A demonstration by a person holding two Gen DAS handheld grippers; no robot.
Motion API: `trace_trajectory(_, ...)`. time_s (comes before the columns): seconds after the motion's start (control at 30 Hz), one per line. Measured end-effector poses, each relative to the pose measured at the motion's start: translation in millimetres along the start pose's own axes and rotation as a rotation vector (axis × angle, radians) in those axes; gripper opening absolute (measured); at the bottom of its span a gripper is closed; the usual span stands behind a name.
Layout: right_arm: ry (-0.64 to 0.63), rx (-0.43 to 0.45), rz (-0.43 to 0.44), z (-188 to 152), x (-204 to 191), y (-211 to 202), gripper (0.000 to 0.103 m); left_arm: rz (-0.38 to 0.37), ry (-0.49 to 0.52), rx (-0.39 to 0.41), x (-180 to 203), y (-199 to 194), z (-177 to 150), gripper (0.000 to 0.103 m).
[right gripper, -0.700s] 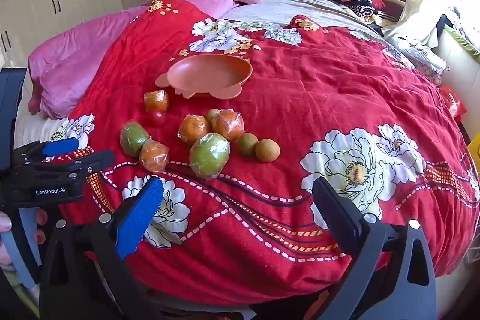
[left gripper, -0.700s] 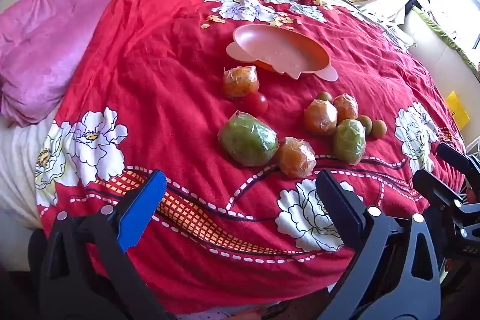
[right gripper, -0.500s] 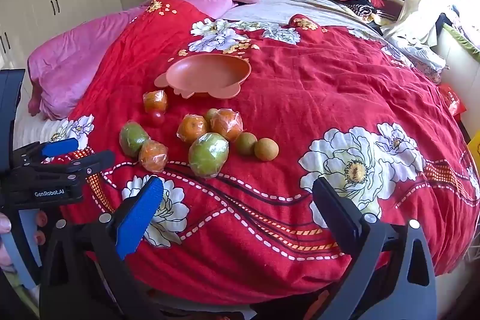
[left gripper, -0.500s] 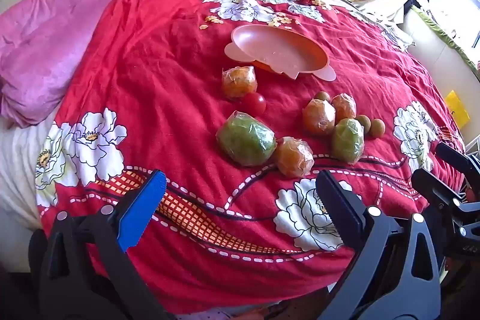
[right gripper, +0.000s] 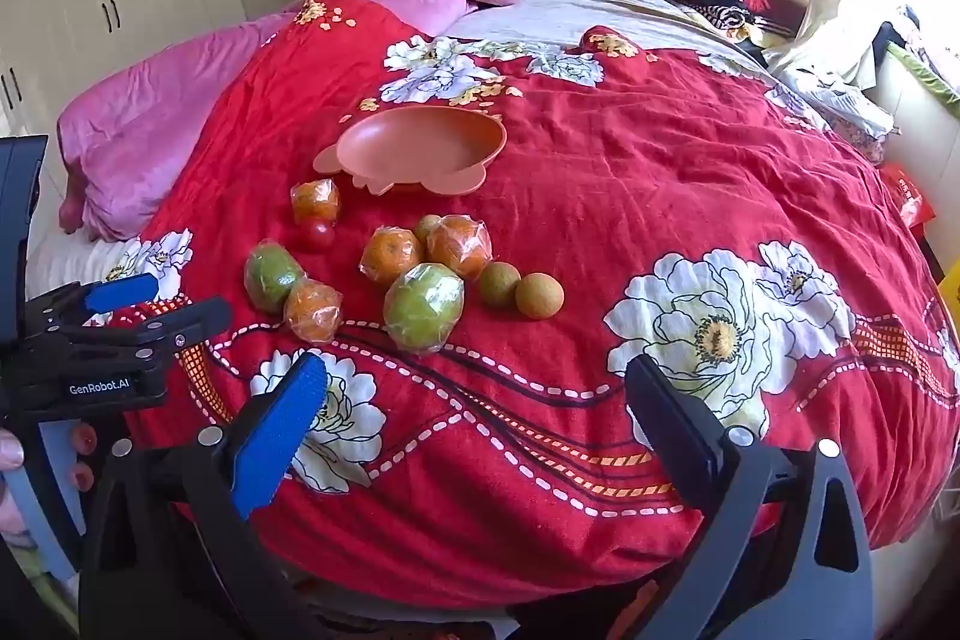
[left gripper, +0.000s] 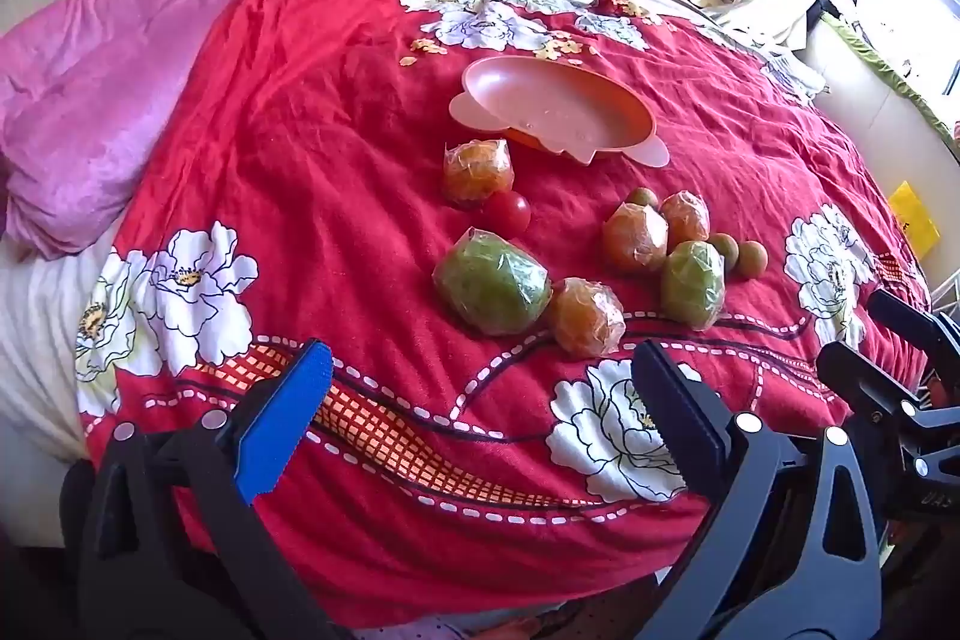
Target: Organize fruits
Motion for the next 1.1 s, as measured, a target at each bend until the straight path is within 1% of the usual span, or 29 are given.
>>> trace_trajectory(1.1,-0.001,0.000,-0.005,0.5,0.7,-0.4,0.099,-0.009,-0.008,0.006,-0.9,-1.8,3.5,0.094)
Point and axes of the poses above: each gripper's, at about its wrist camera, not at the fingertips, and y roughly the way its jaws point, x to its right, z to its top, the point moved 3 cm from there along y, roughly the way its jaws point, and after that the axes turned 12 degrees about x, right-handed, at the moved point
